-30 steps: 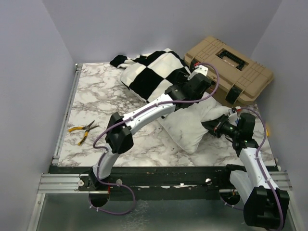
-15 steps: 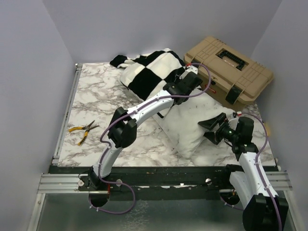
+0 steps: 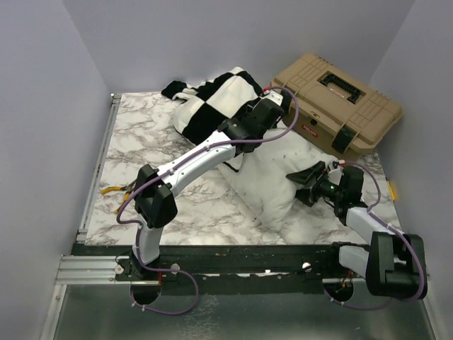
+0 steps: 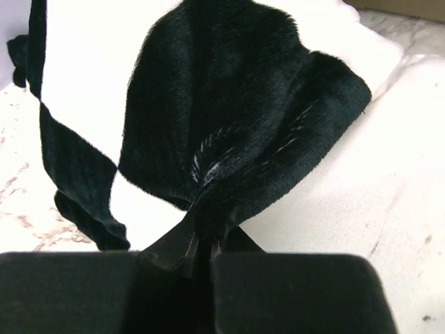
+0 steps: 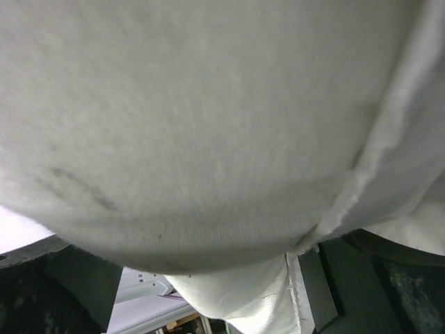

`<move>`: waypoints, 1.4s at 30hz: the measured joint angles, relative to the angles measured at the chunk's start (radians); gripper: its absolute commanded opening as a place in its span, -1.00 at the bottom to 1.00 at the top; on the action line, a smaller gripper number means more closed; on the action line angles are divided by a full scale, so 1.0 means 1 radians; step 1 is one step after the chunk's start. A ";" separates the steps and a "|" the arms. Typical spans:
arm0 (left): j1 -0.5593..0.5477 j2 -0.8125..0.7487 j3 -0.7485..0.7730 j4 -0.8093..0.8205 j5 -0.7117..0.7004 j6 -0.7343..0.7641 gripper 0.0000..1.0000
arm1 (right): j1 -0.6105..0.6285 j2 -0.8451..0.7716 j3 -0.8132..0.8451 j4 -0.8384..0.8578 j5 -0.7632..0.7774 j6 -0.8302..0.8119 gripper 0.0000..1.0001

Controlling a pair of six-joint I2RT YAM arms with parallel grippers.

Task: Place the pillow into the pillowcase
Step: Stuff the pillow into the pillowcase.

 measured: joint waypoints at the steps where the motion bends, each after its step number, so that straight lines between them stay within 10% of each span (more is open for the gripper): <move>1: 0.000 -0.006 0.000 -0.008 -0.003 0.010 -1.00 | 0.008 0.025 0.001 0.036 -0.002 0.007 0.48; 6: -0.003 -0.018 0.002 -0.046 -0.035 0.054 -0.99 | 0.057 0.126 0.006 0.220 -0.016 0.061 -0.96; 11: -0.016 -0.013 0.034 -0.093 -0.139 0.094 -1.00 | 0.073 0.077 0.037 0.204 -0.031 0.046 -1.00; 21: 0.023 0.029 0.147 -0.104 -0.495 0.248 -1.00 | 0.074 -0.204 0.178 -0.371 0.137 -0.214 -1.00; 22: 0.028 0.029 0.149 -0.104 -0.497 0.254 -1.00 | 0.074 -0.208 0.168 -0.387 0.141 -0.223 -0.90; 27: 0.025 0.011 0.117 -0.103 -0.353 0.267 -1.00 | 0.071 -0.211 0.135 -0.442 0.151 -0.236 0.87; 33: -0.021 -0.078 -0.037 -0.100 0.007 0.197 -1.00 | 0.069 -0.221 0.134 -0.435 0.167 -0.253 0.98; 40: -0.113 -0.077 -0.067 -0.085 0.238 0.097 -1.00 | 0.074 0.081 0.018 0.045 0.025 -0.066 -0.82; 42: -0.158 -0.064 -0.035 -0.086 0.287 0.066 -1.00 | 0.085 0.165 0.001 0.219 -0.013 0.029 -1.00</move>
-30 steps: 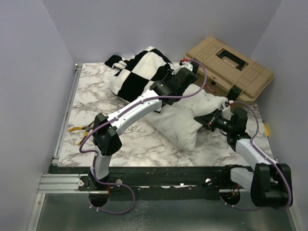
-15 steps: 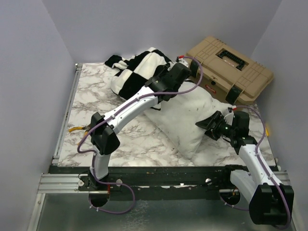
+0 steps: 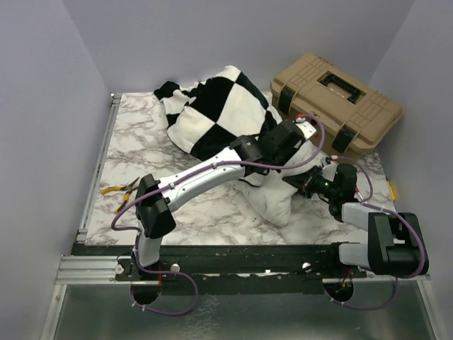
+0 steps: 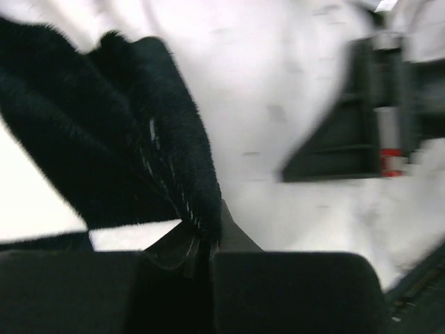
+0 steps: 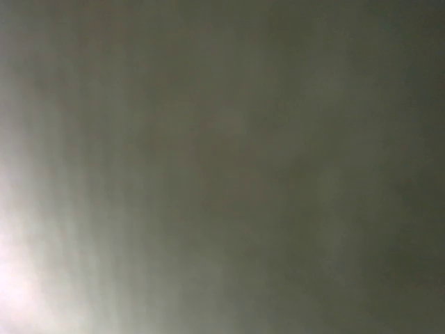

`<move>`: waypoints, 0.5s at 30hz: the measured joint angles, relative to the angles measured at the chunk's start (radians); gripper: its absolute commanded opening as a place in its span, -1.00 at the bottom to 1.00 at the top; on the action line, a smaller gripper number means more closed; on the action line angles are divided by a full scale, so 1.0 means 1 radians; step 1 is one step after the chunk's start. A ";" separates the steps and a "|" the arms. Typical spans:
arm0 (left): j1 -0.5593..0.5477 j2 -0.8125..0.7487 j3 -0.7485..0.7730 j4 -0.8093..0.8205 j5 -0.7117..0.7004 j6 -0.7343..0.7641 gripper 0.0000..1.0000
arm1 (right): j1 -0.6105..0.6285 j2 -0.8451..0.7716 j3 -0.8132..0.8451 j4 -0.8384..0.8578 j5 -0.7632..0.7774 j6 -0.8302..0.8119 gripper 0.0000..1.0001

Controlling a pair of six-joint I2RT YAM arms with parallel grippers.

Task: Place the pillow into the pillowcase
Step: Stuff the pillow into the pillowcase.

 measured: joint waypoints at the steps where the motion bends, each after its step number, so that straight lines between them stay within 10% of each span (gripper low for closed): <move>1: -0.019 0.006 0.016 0.001 0.024 -0.013 -1.00 | 0.007 0.023 0.000 0.077 -0.013 0.040 -1.00; 15: -0.084 0.027 0.203 0.038 0.230 -0.250 -1.00 | 0.291 -0.177 -0.050 0.570 0.066 0.341 -1.00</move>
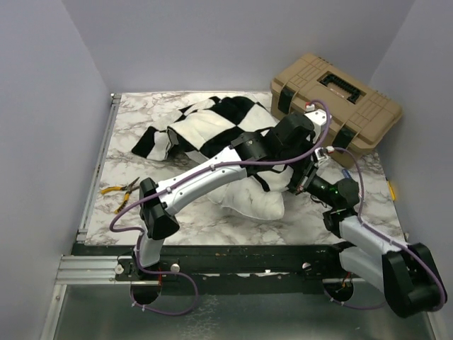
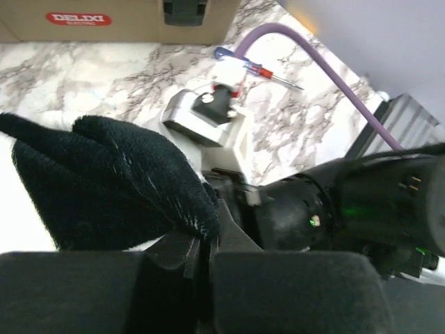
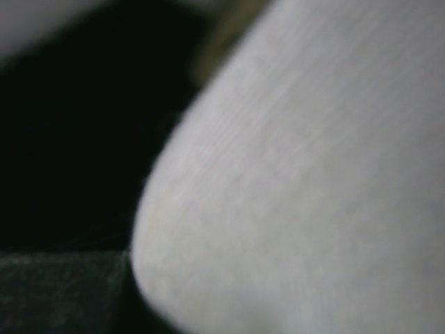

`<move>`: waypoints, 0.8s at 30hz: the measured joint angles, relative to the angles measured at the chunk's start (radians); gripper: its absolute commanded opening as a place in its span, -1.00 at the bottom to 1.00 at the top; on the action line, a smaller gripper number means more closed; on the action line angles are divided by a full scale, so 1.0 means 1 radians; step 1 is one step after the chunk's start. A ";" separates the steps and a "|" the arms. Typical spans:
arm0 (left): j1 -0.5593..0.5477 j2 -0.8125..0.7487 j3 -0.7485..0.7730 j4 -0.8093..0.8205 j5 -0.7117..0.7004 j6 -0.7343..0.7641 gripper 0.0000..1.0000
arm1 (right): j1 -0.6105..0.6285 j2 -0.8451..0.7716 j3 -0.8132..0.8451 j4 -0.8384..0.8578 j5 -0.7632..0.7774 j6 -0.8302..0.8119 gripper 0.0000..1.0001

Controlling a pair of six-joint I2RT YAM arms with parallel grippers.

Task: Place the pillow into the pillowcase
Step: Stuff the pillow into the pillowcase.

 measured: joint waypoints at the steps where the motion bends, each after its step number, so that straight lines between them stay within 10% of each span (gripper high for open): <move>1: 0.000 0.008 0.012 -0.001 0.012 -0.022 -1.00 | 0.005 -0.053 -0.008 -0.007 0.023 0.002 -1.00; 14: -0.008 -0.161 -0.146 0.010 -0.183 -0.126 -1.00 | 0.016 -0.606 0.122 -0.699 0.354 -0.241 -0.93; 20: 0.087 -0.350 -0.359 0.033 -0.277 -0.201 -1.00 | 0.020 -0.577 0.349 -1.161 0.509 -0.389 0.29; 24: 0.130 -0.372 -0.438 0.071 -0.282 -0.210 -1.00 | 0.020 -0.536 0.493 -1.430 0.620 -0.539 0.66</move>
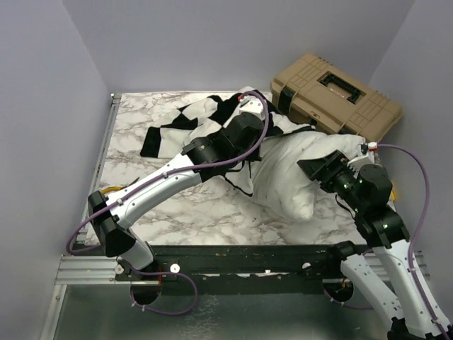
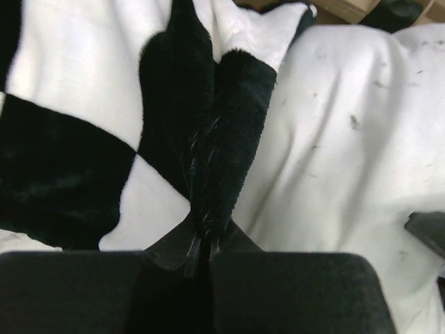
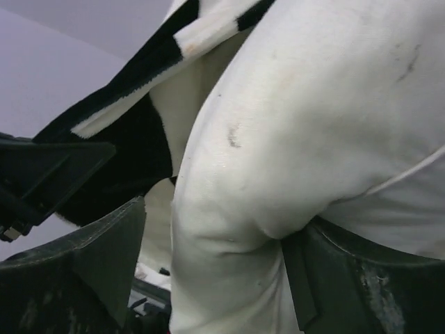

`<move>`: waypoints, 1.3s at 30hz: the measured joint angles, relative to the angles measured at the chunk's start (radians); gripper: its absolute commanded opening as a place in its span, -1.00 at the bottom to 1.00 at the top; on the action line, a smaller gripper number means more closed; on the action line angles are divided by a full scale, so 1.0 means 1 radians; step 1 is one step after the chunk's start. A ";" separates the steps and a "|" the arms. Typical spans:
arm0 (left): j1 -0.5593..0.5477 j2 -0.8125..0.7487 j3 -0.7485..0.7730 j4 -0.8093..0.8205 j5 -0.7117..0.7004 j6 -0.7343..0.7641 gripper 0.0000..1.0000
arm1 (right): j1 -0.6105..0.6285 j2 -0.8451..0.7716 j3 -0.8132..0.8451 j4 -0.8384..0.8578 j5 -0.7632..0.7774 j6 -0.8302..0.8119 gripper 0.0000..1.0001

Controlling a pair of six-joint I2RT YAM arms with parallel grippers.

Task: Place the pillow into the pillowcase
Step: Stuff the pillow into the pillowcase.

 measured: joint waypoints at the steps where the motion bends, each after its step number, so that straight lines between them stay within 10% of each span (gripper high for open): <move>1: 0.002 0.001 -0.013 0.010 0.000 0.003 -1.00 | 0.000 0.004 0.029 -0.056 0.024 -0.039 0.80; 20: 0.069 0.151 0.084 0.079 0.142 0.055 -0.99 | 0.000 0.103 0.498 -0.524 0.299 -0.399 0.93; 39: 0.113 0.210 0.285 0.063 0.348 -0.021 -1.00 | 0.077 0.525 0.015 0.217 -0.201 -0.330 0.81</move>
